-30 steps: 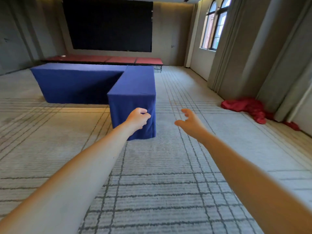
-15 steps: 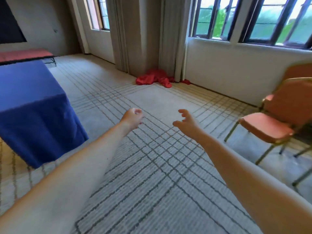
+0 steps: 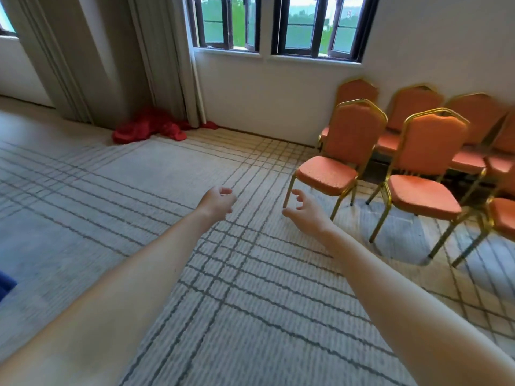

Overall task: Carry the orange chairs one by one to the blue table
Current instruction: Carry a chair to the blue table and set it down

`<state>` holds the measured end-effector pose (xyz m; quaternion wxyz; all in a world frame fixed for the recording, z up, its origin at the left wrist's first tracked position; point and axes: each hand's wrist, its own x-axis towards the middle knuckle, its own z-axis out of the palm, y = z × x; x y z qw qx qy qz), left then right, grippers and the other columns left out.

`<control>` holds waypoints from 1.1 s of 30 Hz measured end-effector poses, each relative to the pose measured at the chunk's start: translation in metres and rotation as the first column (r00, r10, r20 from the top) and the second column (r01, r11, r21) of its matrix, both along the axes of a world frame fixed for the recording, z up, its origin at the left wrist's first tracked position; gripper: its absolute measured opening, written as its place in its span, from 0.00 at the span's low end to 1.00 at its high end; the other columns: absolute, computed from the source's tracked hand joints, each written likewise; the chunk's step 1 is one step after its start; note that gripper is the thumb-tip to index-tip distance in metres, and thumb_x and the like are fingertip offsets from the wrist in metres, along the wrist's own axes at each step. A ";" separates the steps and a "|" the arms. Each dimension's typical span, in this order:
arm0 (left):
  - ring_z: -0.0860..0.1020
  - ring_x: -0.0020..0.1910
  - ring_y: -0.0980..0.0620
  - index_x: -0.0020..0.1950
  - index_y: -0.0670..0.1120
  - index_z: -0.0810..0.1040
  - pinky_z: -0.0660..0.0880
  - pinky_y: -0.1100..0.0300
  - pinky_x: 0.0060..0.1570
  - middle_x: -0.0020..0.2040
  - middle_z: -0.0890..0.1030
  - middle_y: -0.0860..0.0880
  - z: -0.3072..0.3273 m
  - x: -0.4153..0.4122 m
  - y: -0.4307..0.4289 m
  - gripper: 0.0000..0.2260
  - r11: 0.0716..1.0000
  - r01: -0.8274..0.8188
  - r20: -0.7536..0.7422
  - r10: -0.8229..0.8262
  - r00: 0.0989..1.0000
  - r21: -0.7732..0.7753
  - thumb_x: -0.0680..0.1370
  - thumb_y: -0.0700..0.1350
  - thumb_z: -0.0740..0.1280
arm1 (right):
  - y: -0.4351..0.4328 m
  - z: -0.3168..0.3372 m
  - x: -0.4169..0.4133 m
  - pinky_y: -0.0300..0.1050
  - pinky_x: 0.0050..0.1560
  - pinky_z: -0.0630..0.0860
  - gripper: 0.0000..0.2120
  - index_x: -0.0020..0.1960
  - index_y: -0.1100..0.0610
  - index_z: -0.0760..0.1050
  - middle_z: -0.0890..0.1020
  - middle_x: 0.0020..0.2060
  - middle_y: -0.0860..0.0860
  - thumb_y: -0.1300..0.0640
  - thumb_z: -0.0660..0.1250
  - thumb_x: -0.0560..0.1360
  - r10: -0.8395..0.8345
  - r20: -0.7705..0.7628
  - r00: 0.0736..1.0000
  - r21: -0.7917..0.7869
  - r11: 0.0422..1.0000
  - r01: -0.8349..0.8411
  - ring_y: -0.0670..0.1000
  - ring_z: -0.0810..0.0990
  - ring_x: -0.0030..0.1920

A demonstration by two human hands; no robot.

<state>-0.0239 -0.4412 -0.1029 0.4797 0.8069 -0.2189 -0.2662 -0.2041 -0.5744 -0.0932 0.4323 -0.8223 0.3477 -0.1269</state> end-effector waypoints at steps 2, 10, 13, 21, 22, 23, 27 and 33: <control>0.78 0.47 0.47 0.67 0.42 0.71 0.75 0.53 0.46 0.54 0.79 0.42 -0.001 -0.009 -0.044 0.16 0.999 0.035 -0.019 -0.035 0.999 0.000 0.79 0.43 0.63 | -0.040 -0.001 -0.012 0.56 0.70 0.70 0.31 0.77 0.55 0.61 0.67 0.73 0.56 0.55 0.69 0.77 -0.028 -0.018 0.999 0.002 1.000 0.028 0.55 0.70 0.70; 0.80 0.55 0.46 0.69 0.44 0.70 0.78 0.48 0.56 0.57 0.79 0.43 -0.008 -0.052 -0.217 0.19 0.993 0.114 -0.015 -0.114 0.993 -0.026 0.78 0.44 0.63 | -0.196 -0.007 -0.053 0.50 0.66 0.71 0.32 0.77 0.56 0.60 0.67 0.73 0.57 0.55 0.69 0.76 -0.121 -0.042 0.992 -0.036 0.992 0.119 0.55 0.70 0.69; 0.79 0.54 0.46 0.68 0.44 0.70 0.78 0.49 0.56 0.57 0.78 0.44 -0.012 -0.066 -0.270 0.18 0.991 0.130 -0.025 -0.130 0.991 -0.025 0.78 0.44 0.63 | -0.245 -0.008 -0.065 0.45 0.61 0.72 0.32 0.76 0.57 0.60 0.68 0.72 0.57 0.56 0.68 0.77 -0.147 -0.034 0.989 -0.035 0.989 0.146 0.55 0.71 0.68; 0.80 0.53 0.49 0.66 0.45 0.72 0.79 0.49 0.55 0.57 0.78 0.45 -0.038 -0.061 -0.398 0.16 0.982 0.185 -0.058 -0.183 0.981 0.031 0.78 0.44 0.63 | -0.374 -0.027 -0.071 0.42 0.57 0.68 0.32 0.77 0.57 0.60 0.69 0.71 0.57 0.57 0.68 0.77 -0.211 -0.038 0.977 -0.006 0.978 0.211 0.54 0.70 0.69; 0.80 0.52 0.49 0.64 0.46 0.72 0.79 0.50 0.54 0.57 0.78 0.45 -0.041 -0.057 -0.417 0.15 0.982 0.186 -0.056 -0.184 0.981 0.035 0.78 0.44 0.63 | -0.391 -0.030 -0.070 0.42 0.58 0.68 0.32 0.77 0.57 0.60 0.68 0.72 0.57 0.57 0.68 0.77 -0.218 -0.041 0.975 -0.001 0.976 0.218 0.54 0.69 0.70; 0.80 0.51 0.49 0.65 0.46 0.72 0.79 0.51 0.52 0.56 0.78 0.45 -0.044 -0.052 -0.435 0.16 0.981 0.193 -0.064 -0.190 0.980 0.038 0.77 0.45 0.63 | -0.408 -0.034 -0.067 0.43 0.59 0.68 0.32 0.77 0.57 0.59 0.67 0.72 0.57 0.57 0.68 0.77 -0.224 -0.049 0.973 0.009 0.974 0.224 0.54 0.68 0.70; 0.81 0.50 0.49 0.65 0.46 0.72 0.76 0.56 0.44 0.56 0.79 0.45 -0.055 -0.023 -0.519 0.18 0.972 0.230 -0.075 -0.227 0.971 0.035 0.76 0.45 0.63 | -0.492 -0.046 -0.047 0.48 0.63 0.69 0.32 0.77 0.56 0.59 0.66 0.72 0.57 0.55 0.67 0.76 -0.241 -0.073 0.968 0.008 0.970 0.242 0.55 0.68 0.70; 0.80 0.52 0.49 0.65 0.46 0.73 0.78 0.54 0.49 0.54 0.80 0.45 -0.065 0.022 -0.654 0.16 0.968 0.244 -0.090 -0.238 0.967 0.062 0.77 0.44 0.63 | -0.621 -0.050 -0.005 0.45 0.56 0.69 0.32 0.77 0.54 0.60 0.66 0.73 0.56 0.54 0.67 0.76 -0.256 -0.098 0.962 0.007 0.966 0.257 0.53 0.70 0.66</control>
